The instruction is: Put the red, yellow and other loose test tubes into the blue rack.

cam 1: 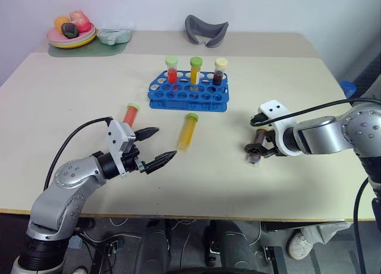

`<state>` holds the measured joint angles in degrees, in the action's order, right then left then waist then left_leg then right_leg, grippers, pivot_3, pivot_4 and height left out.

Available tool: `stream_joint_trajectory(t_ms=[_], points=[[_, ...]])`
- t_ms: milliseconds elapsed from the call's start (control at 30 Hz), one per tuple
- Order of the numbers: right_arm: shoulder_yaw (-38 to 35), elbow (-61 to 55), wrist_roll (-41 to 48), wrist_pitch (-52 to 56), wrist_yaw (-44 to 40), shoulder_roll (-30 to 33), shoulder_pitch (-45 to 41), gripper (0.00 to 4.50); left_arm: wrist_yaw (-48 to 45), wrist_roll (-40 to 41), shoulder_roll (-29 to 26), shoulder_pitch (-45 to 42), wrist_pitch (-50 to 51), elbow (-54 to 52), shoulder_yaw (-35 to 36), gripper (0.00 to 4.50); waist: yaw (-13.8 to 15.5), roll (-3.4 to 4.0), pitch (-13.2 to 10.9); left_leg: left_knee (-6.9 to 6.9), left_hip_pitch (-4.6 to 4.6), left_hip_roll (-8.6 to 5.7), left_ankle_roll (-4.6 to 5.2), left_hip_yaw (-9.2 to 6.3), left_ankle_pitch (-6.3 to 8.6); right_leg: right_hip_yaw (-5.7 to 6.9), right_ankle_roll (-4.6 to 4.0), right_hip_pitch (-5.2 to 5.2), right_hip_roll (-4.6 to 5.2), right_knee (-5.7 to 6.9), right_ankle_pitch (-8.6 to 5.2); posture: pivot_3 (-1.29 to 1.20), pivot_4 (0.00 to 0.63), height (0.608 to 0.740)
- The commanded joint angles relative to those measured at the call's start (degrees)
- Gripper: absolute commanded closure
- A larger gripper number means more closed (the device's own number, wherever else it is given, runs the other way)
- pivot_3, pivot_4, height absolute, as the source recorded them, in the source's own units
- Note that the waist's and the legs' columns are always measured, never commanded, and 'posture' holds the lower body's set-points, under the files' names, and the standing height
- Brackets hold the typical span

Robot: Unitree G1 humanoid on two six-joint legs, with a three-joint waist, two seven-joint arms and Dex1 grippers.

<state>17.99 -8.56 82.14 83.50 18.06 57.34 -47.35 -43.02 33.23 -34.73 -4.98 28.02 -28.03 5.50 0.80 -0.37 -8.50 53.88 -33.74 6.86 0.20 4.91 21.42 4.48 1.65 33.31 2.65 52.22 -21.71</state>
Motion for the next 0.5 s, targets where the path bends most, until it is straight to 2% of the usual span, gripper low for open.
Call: stream_joint_trajectory(t_ms=[33,400,500], points=[[3.05,-2.48,-11.85,-0.54,-11.18,1.78,-1.54,0.02,0.23,0.30,0.20,-0.98,-0.85,-1.32,0.45,0.00,0.02,0.00,0.00,0.00,0.00,0.00,0.00,0.00,0.00,0.01,0.00,-0.01,0.00,0.00,0.00,0.00,0.150,0.655],[12.30,-7.36,-37.85,-14.31,-48.62,7.99,-0.70,0.02,0.18,0.10,0.27,-1.67,-1.09,-0.67,0.15,0.00,-0.03,0.01,0.00,-0.02,0.02,-0.02,0.00,-0.03,0.00,0.08,-0.01,-0.04,0.03,-0.03,-0.01,0.00,0.150,0.655],[13.59,-6.28,-42.91,-16.65,-55.99,9.00,-0.44,0.02,0.01,0.03,0.20,-1.94,-1.15,-0.43,0.09,0.00,-0.04,0.01,-0.01,-0.02,0.03,-0.02,0.00,-0.03,0.00,0.09,-0.01,-0.04,0.03,-0.04,-0.01,0.00,0.150,0.655]])
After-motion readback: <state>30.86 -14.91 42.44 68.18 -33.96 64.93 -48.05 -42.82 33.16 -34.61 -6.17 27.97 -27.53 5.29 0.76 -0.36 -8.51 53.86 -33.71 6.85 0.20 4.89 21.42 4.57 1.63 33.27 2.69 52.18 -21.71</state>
